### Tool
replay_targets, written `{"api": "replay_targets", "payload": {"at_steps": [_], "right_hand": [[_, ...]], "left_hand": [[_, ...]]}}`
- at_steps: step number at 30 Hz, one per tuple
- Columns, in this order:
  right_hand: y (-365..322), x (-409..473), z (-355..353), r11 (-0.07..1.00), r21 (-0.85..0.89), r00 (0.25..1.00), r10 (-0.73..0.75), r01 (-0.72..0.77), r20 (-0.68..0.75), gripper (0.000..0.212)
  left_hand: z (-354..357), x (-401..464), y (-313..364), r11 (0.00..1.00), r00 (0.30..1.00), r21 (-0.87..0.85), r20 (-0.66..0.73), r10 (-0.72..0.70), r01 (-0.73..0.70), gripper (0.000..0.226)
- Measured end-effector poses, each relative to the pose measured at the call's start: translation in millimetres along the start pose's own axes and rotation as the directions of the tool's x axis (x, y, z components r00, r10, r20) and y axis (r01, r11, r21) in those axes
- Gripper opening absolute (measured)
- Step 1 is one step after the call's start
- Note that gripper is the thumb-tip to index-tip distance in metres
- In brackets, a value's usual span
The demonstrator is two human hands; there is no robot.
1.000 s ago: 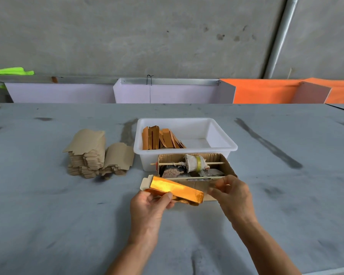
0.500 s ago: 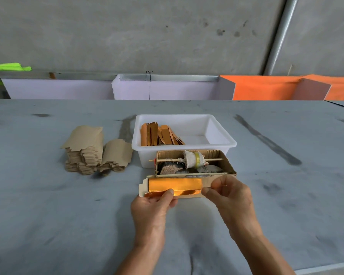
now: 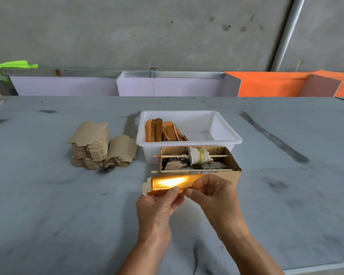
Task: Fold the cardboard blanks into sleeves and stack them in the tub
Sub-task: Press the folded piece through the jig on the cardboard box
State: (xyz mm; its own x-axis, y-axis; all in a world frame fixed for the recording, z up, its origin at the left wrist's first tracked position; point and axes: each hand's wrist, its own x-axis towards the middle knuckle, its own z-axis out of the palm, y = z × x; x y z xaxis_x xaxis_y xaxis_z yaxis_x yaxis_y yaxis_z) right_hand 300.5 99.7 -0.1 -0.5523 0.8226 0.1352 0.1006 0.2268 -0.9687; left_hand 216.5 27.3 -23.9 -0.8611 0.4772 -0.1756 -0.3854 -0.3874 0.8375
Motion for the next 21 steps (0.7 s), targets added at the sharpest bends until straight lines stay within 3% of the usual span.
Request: {"api": "replay_targets", "payload": {"at_steps": [4,9,21], "right_hand": [[3.7,-1.3,-0.5,0.997,-0.077,1.0,0.004,-0.004,-0.001,0.018],[3.3,1.7,3.9,0.997,-0.052,0.999,0.054,-0.053,0.004,0.015],[0.1,4.8,9.3,0.983,-0.04,0.984,0.18,-0.18,-0.016,0.015]], "left_hand": [[-2.2,-1.7,-4.5,1.0,1.0,0.006,-0.024,-0.017,0.017,0.011],[-3.7,-0.4,-2.4,1.0,0.999,-0.007,-0.037,-0.022,0.021,0.01],[-7.9,7.0,-7.6,0.982,0.98,-0.07,-0.087,-0.181,0.175,0.015]]}}
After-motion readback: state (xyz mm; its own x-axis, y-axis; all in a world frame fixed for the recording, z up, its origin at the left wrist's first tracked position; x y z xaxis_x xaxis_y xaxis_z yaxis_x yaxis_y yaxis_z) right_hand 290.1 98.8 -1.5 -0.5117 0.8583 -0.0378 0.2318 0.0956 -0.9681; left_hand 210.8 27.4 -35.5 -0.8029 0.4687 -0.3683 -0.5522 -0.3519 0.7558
